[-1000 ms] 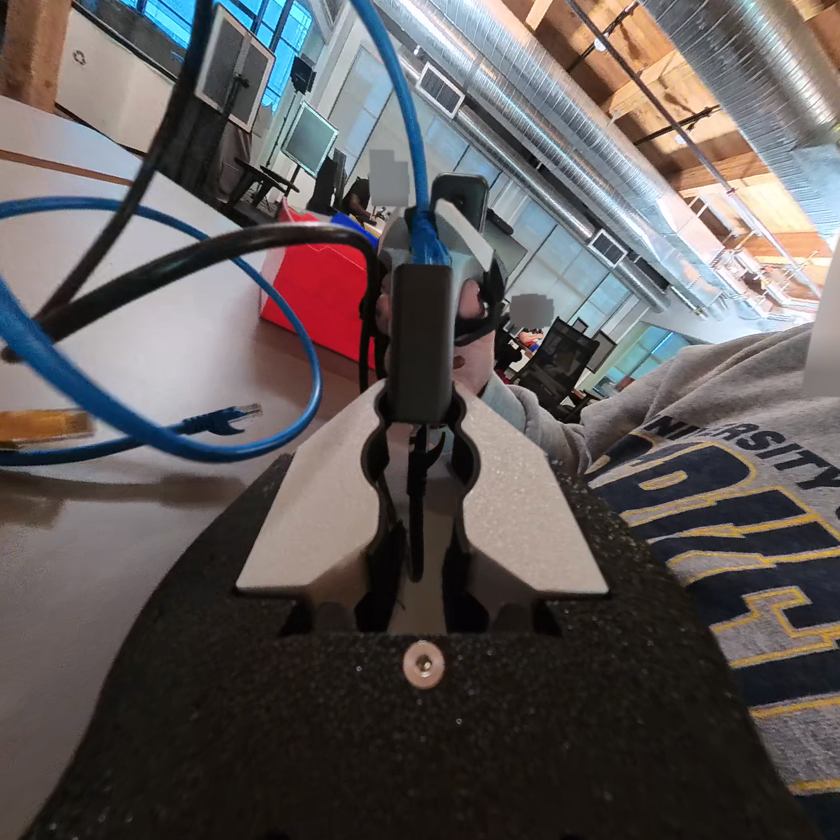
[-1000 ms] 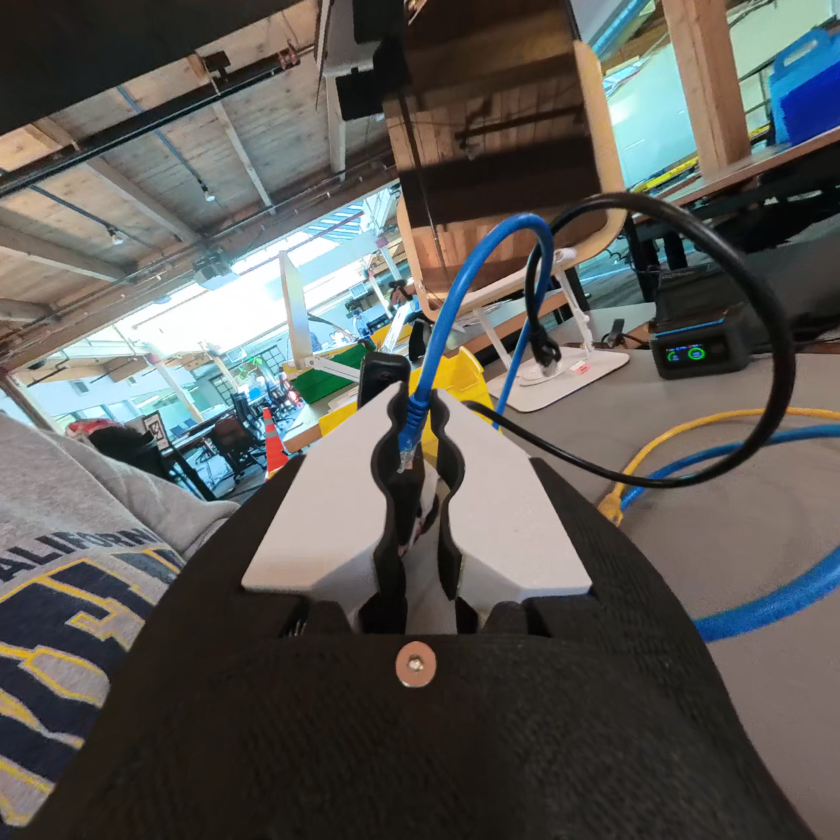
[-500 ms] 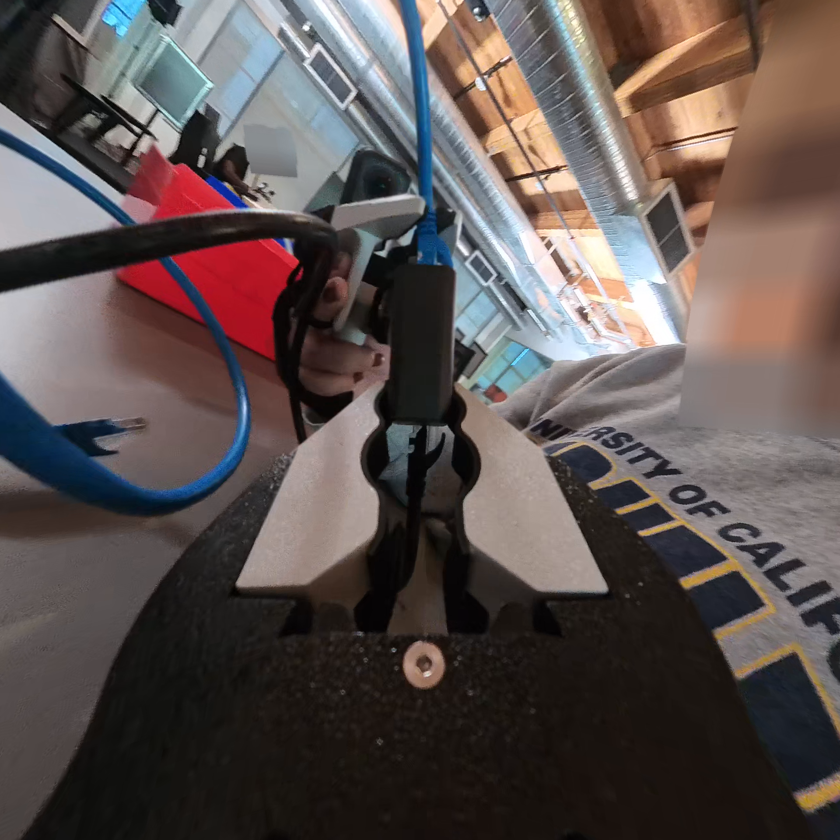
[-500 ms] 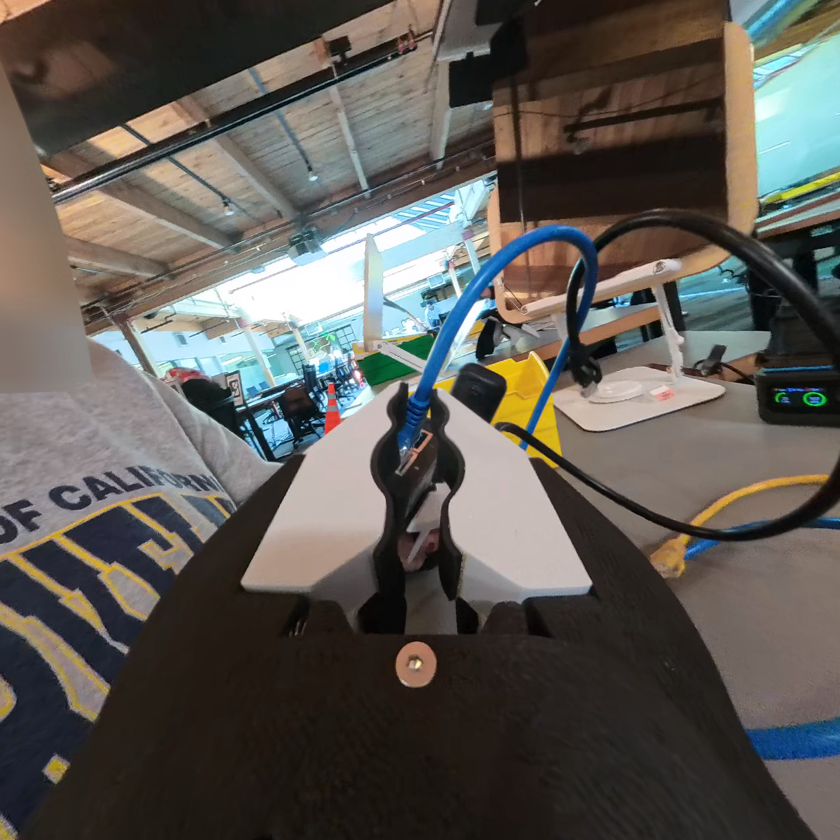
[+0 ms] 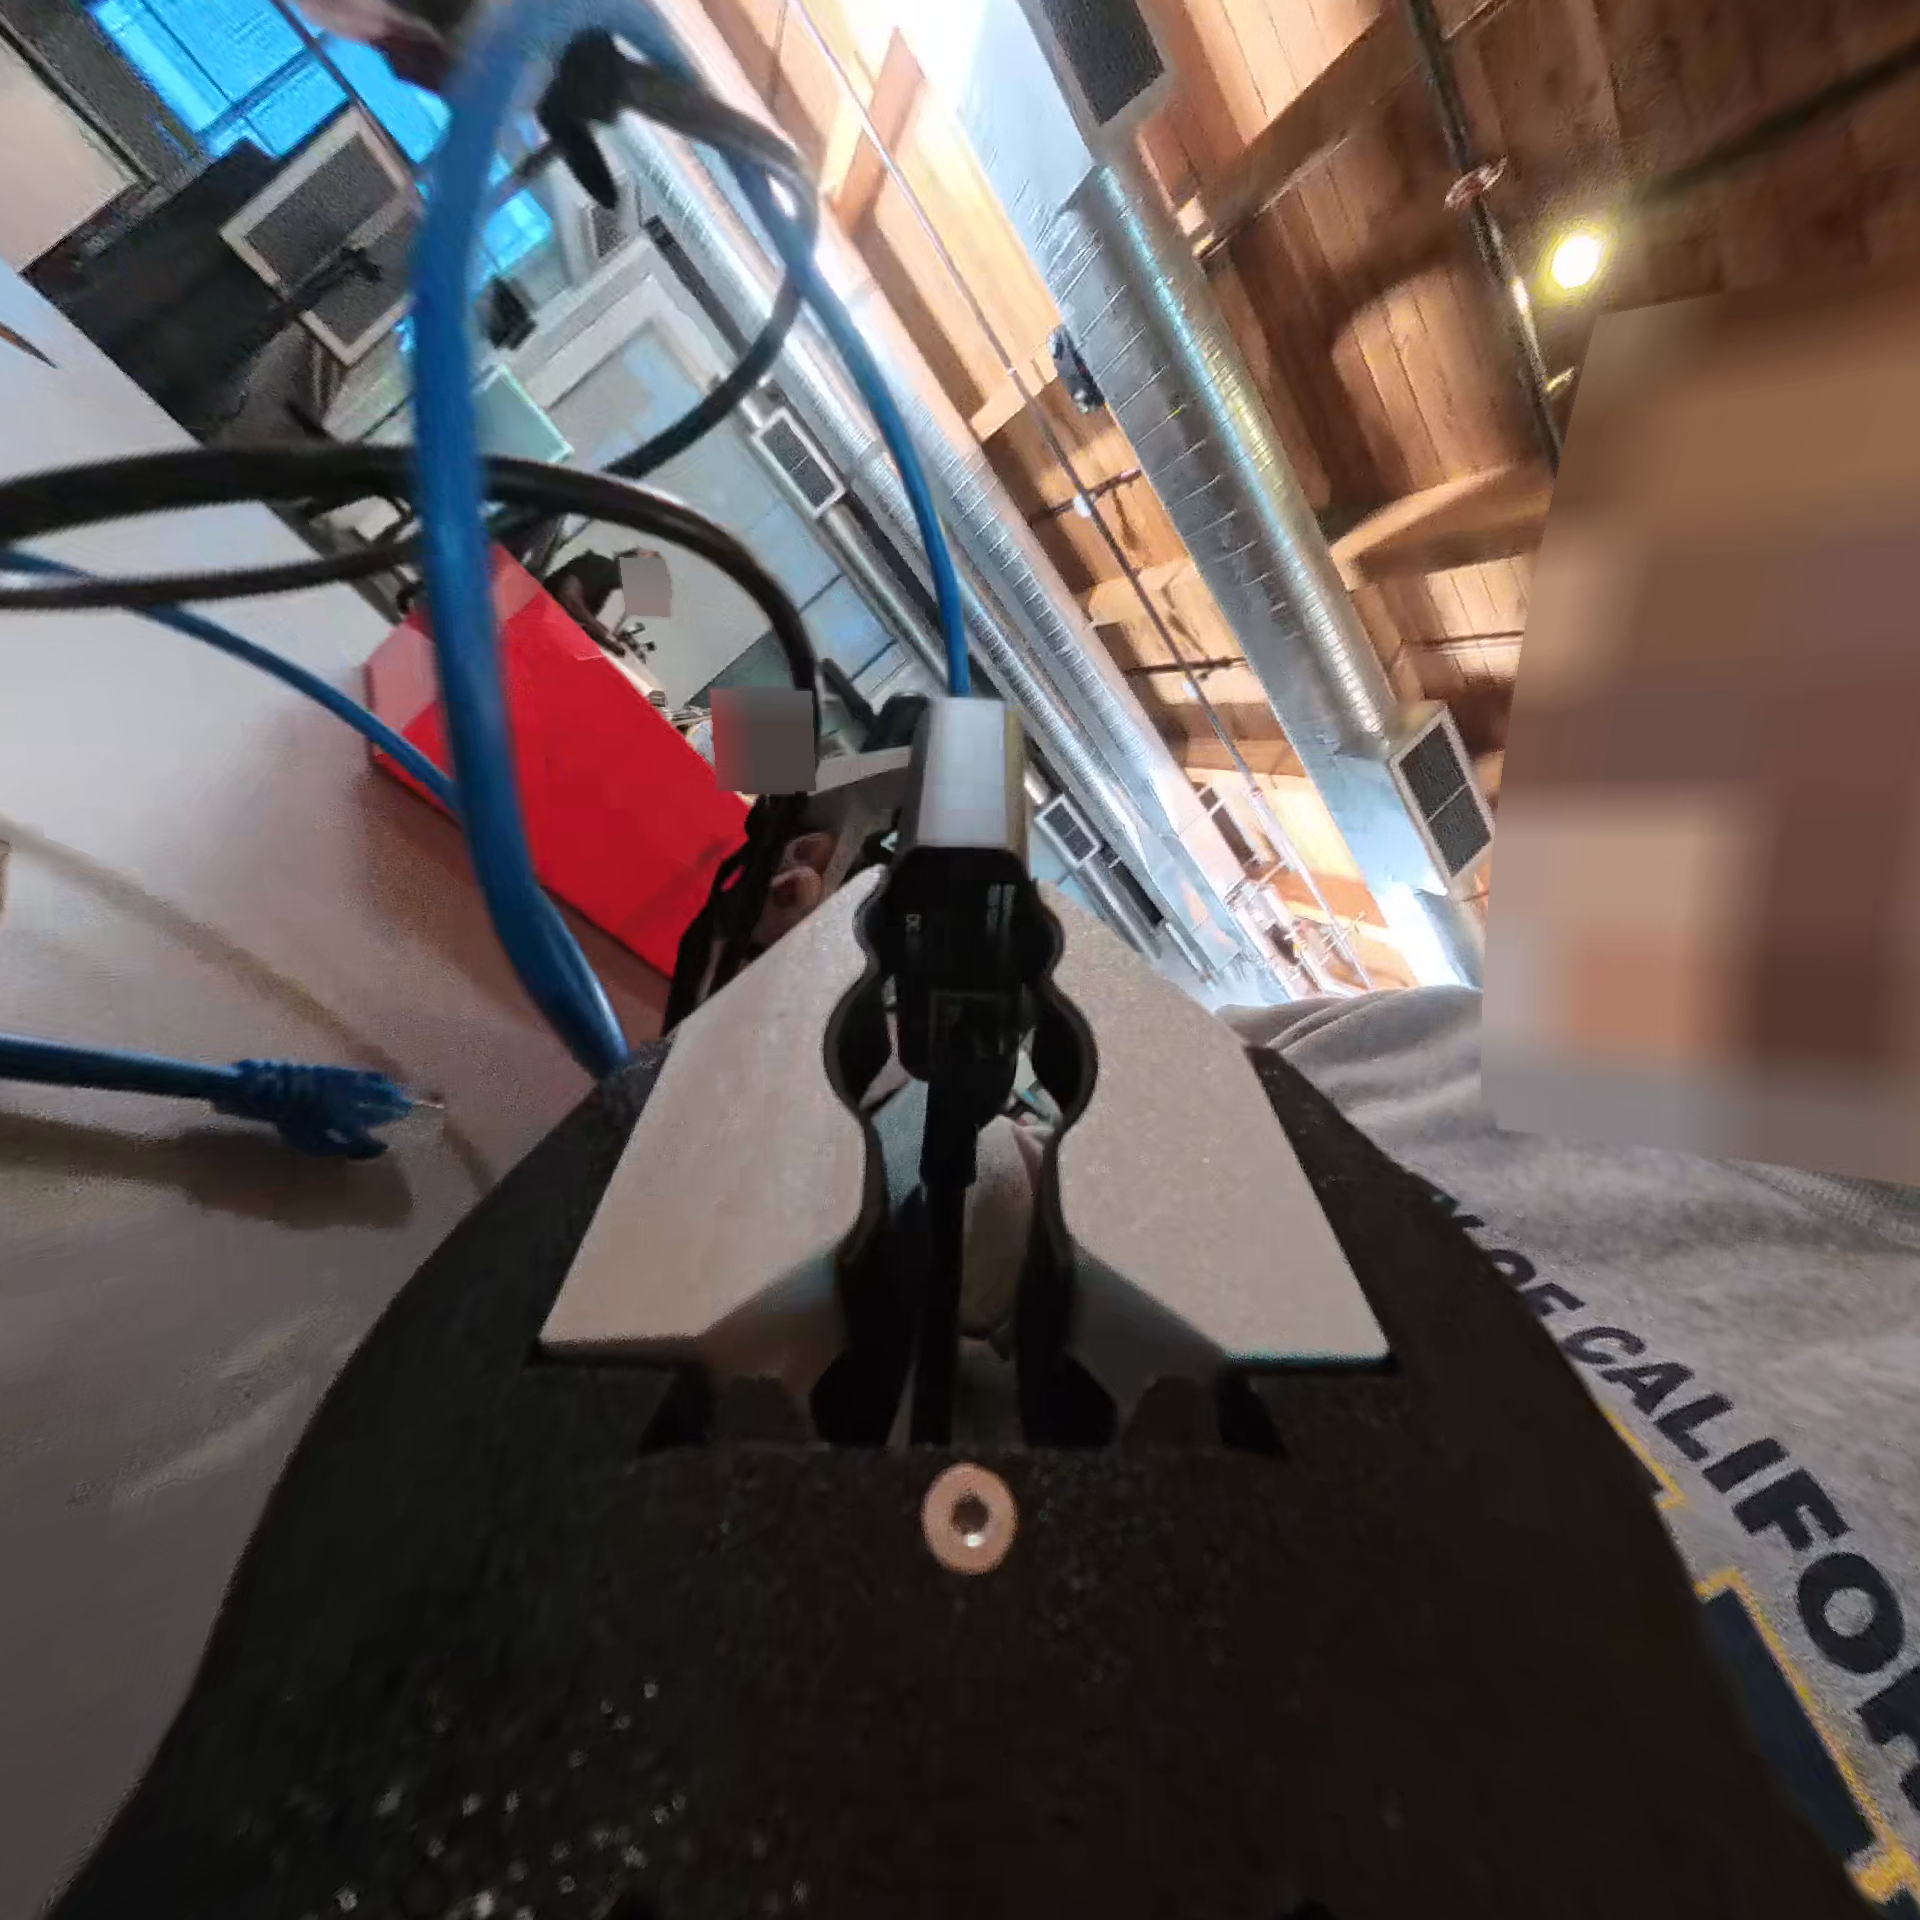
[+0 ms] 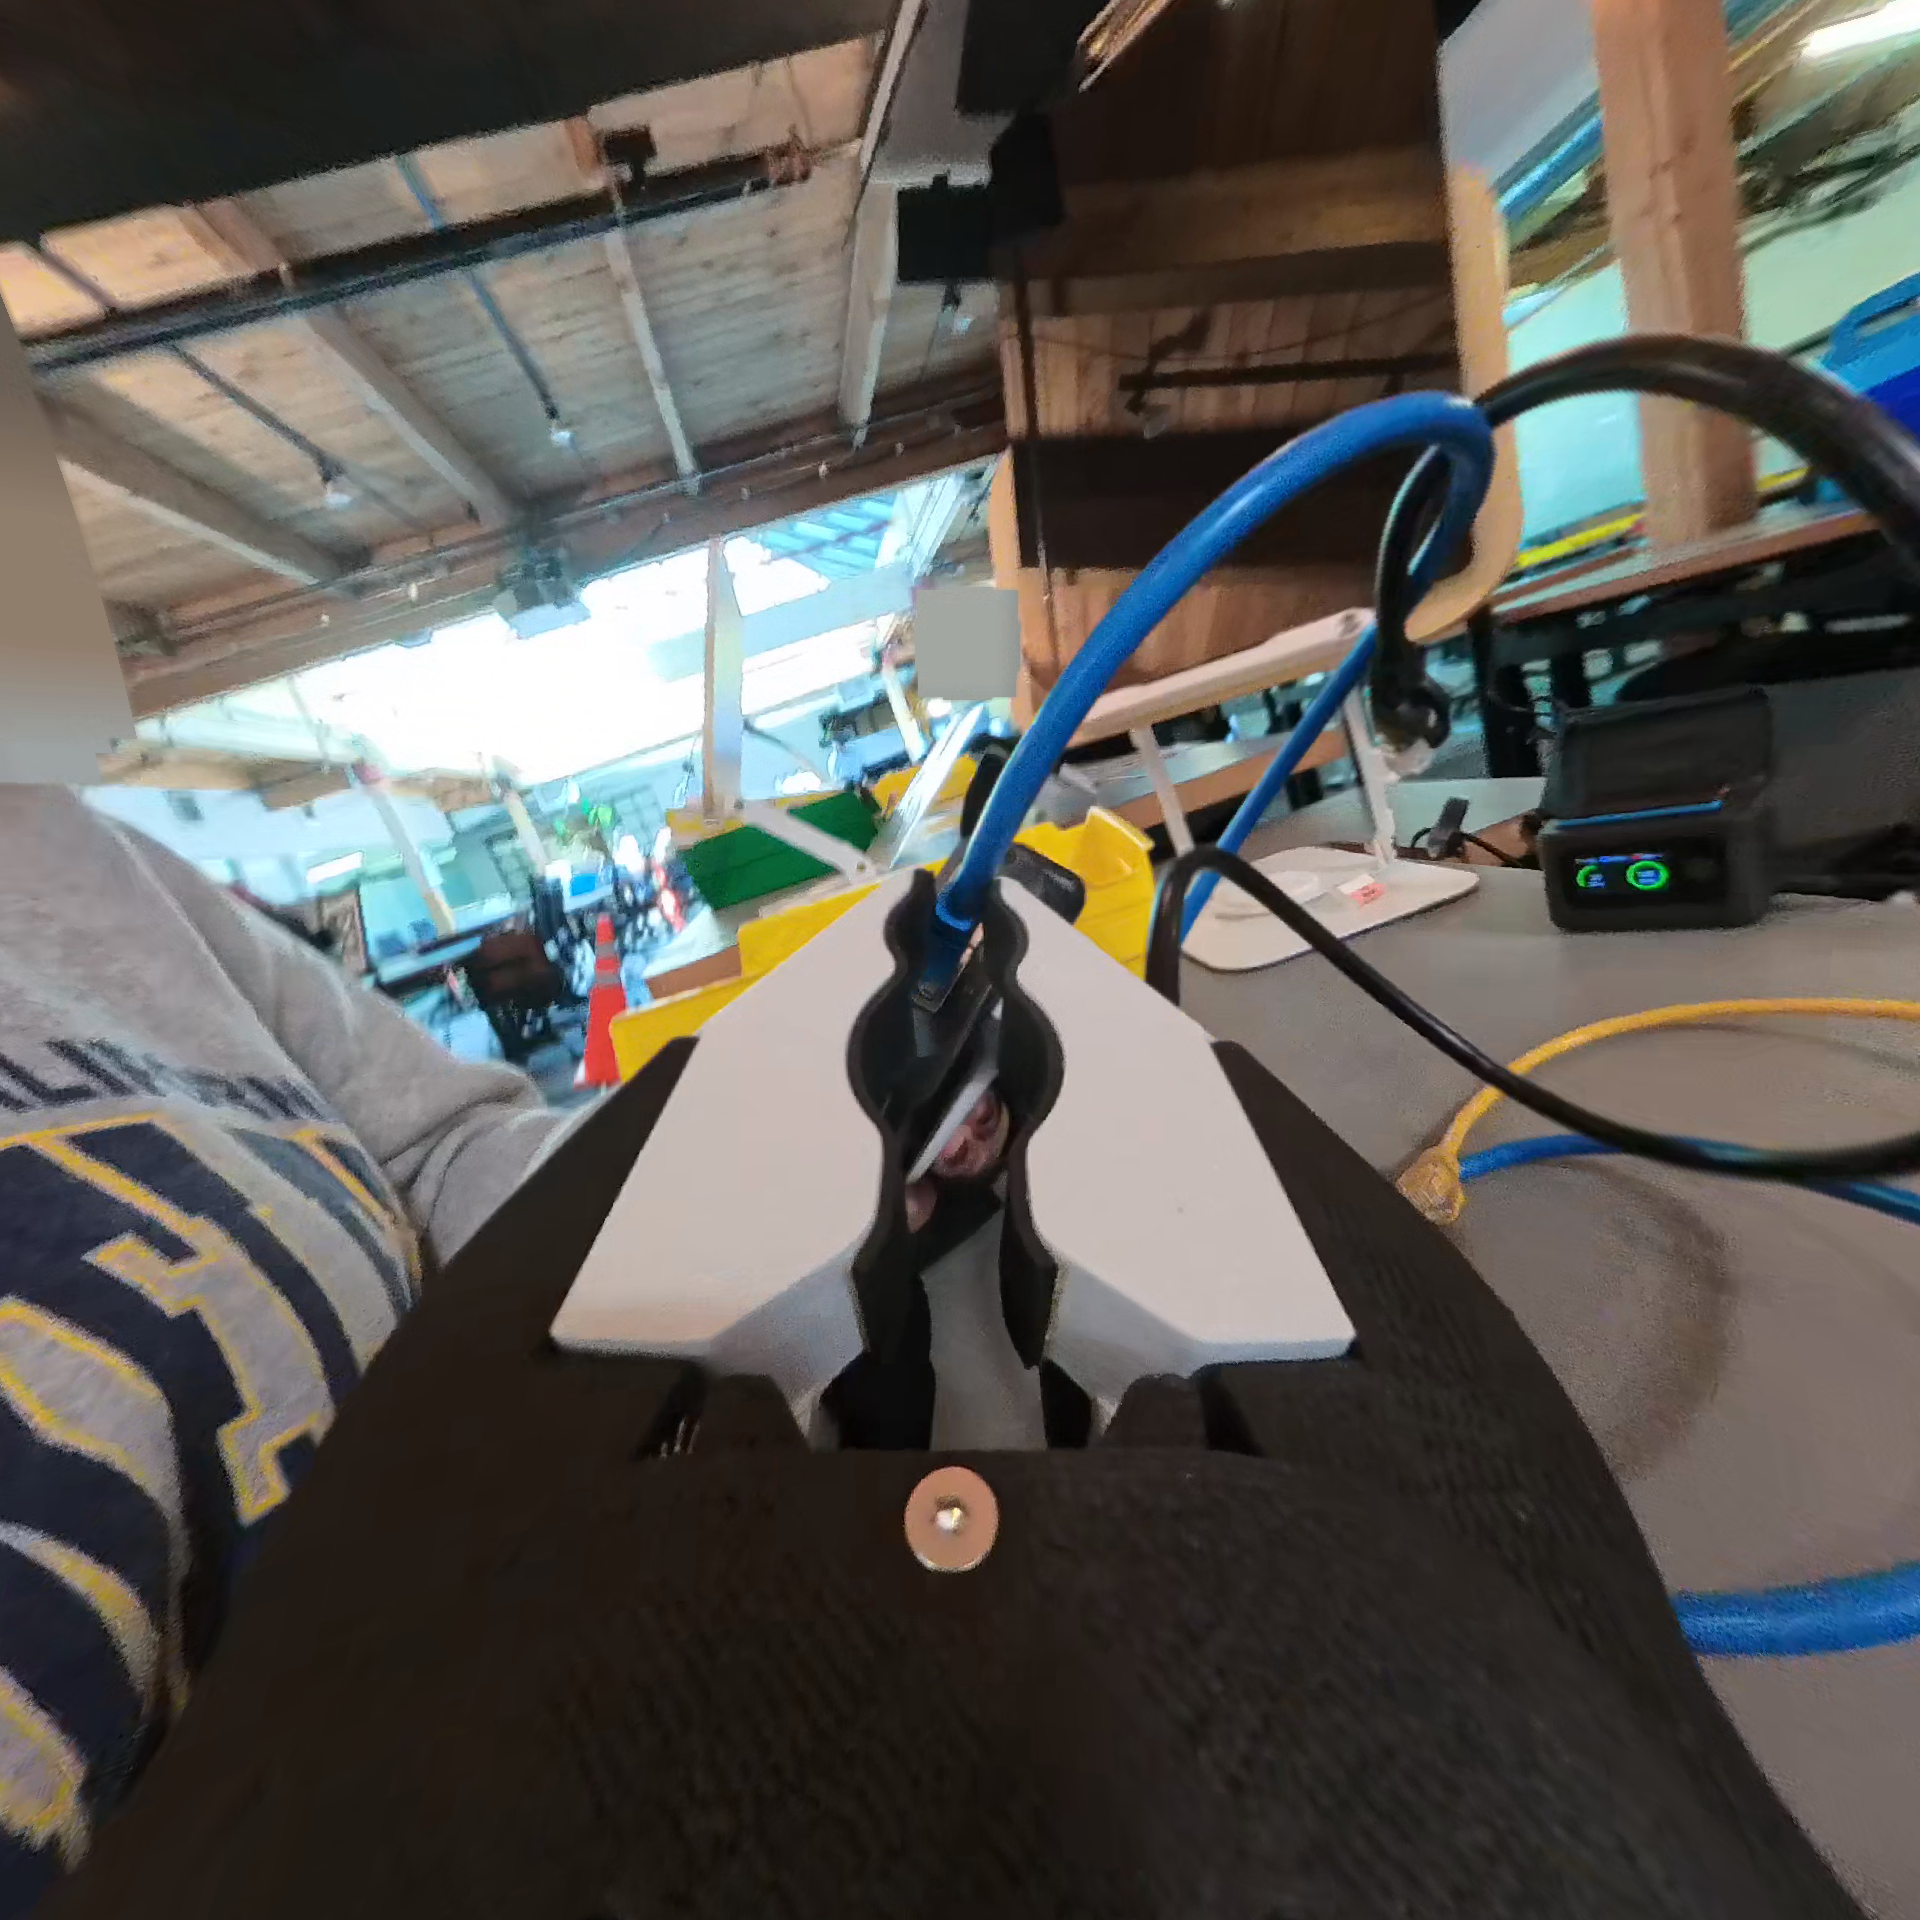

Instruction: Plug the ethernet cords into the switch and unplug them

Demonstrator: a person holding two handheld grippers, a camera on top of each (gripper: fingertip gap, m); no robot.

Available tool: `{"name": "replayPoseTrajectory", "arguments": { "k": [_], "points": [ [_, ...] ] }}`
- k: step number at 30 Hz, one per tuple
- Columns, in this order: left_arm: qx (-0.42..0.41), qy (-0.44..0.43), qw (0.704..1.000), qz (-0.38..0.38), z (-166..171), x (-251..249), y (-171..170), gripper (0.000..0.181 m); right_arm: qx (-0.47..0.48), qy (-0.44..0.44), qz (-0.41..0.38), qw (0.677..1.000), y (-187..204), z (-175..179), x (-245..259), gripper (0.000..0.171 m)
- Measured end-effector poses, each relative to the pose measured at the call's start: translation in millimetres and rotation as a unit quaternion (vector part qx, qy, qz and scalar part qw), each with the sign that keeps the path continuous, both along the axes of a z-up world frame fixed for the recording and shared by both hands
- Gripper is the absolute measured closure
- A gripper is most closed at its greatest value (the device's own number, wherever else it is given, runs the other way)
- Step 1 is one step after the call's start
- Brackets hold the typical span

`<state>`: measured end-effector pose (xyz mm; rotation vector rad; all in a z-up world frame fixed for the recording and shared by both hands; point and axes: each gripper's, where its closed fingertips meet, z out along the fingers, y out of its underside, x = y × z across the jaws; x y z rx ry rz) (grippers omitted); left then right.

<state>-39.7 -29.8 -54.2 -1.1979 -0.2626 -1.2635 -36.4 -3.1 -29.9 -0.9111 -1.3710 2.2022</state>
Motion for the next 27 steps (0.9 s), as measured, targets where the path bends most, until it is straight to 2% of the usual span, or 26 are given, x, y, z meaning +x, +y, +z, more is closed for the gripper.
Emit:
{"name": "replayPoseTrajectory", "arguments": {
  "k": [6, 13, 16, 18, 20, 24, 27],
  "points": [
    [-0.055, 0.010, 0.998, -0.011, -13, -2, 6, 0.161, -0.079, -0.045, -0.028, 0.995, 12, -15, -7, 0.163],
    [-0.095, 0.038, 0.994, -0.044, -24, 13, 9, 0.159, -0.081, -0.080, -0.008, 0.993, 6, -28, -4, 0.164],
    [-0.100, 0.148, 0.984, -0.025, -30, 18, 4, 0.159, -0.064, -0.104, 0.034, 0.992, 1, -34, 3, 0.162],
    [-0.106, 0.248, 0.963, -0.003, -37, 20, 2, 0.159, -0.001, -0.123, 0.068, 0.990, -5, -46, 13, 0.151],
    [-0.106, 0.314, 0.943, 0.007, -42, 22, 0, 0.159, 0.056, -0.141, 0.085, 0.985, -10, -58, 21, 0.151],
    [-0.089, 0.375, 0.923, 0.000, -46, 32, -3, 0.159, 0.100, -0.150, 0.108, 0.978, -11, -66, 32, 0.160],
    [-0.086, 0.401, 0.912, -0.003, -50, 33, -6, 0.159, 0.120, -0.163, 0.112, 0.973, -9, -72, 37, 0.157]
  ]
}}
